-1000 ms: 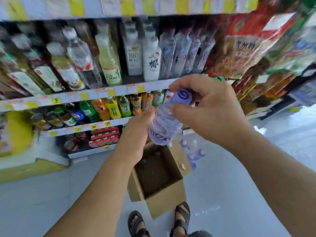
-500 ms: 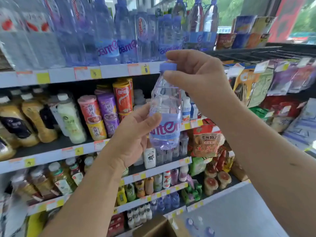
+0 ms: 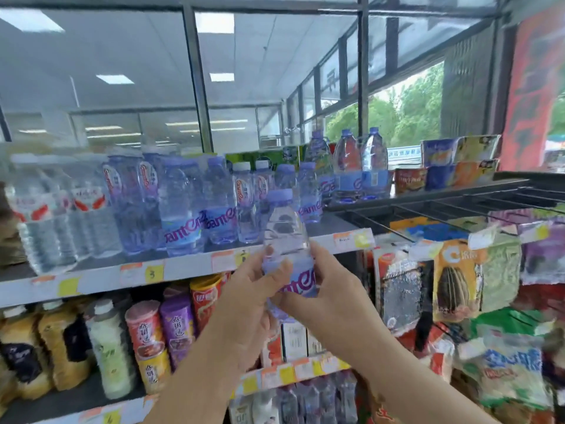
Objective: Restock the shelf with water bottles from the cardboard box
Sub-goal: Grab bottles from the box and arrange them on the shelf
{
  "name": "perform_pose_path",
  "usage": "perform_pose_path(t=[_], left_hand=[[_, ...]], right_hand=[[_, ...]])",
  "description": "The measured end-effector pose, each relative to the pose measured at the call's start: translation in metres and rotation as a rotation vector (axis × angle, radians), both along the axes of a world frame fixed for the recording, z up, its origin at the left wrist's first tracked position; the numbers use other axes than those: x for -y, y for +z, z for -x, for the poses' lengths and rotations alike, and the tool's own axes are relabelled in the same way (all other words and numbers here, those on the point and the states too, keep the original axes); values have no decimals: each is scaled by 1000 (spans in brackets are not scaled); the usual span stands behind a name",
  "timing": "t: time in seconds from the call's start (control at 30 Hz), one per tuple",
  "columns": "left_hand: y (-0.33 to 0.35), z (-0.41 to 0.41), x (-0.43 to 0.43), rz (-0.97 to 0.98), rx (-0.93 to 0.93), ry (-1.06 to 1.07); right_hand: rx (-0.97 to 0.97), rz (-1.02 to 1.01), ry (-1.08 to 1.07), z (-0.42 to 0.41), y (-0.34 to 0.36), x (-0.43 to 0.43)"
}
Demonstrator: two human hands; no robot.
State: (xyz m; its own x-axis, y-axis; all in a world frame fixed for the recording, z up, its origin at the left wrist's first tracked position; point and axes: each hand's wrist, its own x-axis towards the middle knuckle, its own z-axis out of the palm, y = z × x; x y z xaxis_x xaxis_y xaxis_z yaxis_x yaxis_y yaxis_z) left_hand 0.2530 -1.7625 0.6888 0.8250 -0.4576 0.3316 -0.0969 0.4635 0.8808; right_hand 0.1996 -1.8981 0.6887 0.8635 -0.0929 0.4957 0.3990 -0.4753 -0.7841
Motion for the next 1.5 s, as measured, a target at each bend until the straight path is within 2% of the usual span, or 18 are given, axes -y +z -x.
perform_pose_path(t=[0.17, 0.4, 0.6, 0.77, 1.07, 1.37, 1.5], left_hand=[[26, -31, 49, -67, -42, 132], [55, -67, 67, -206, 76, 344], [52, -94, 62, -265, 70, 432], [53, -118, 65, -335, 95, 439], [57, -150, 80, -377, 80, 492], [45, -146, 77, -255, -29, 472], [42, -133, 69, -276, -34, 463]], right_hand=[[6, 25, -64, -51, 31, 52], [8, 82, -184, -137, 68, 108], [-158, 71, -220, -204, 53, 133], [-176, 105, -229, -236, 47, 140], [-118, 214, -260, -262, 48, 139], [-138, 234, -296, -254, 47, 134], [16, 233, -367, -221, 48, 119]])
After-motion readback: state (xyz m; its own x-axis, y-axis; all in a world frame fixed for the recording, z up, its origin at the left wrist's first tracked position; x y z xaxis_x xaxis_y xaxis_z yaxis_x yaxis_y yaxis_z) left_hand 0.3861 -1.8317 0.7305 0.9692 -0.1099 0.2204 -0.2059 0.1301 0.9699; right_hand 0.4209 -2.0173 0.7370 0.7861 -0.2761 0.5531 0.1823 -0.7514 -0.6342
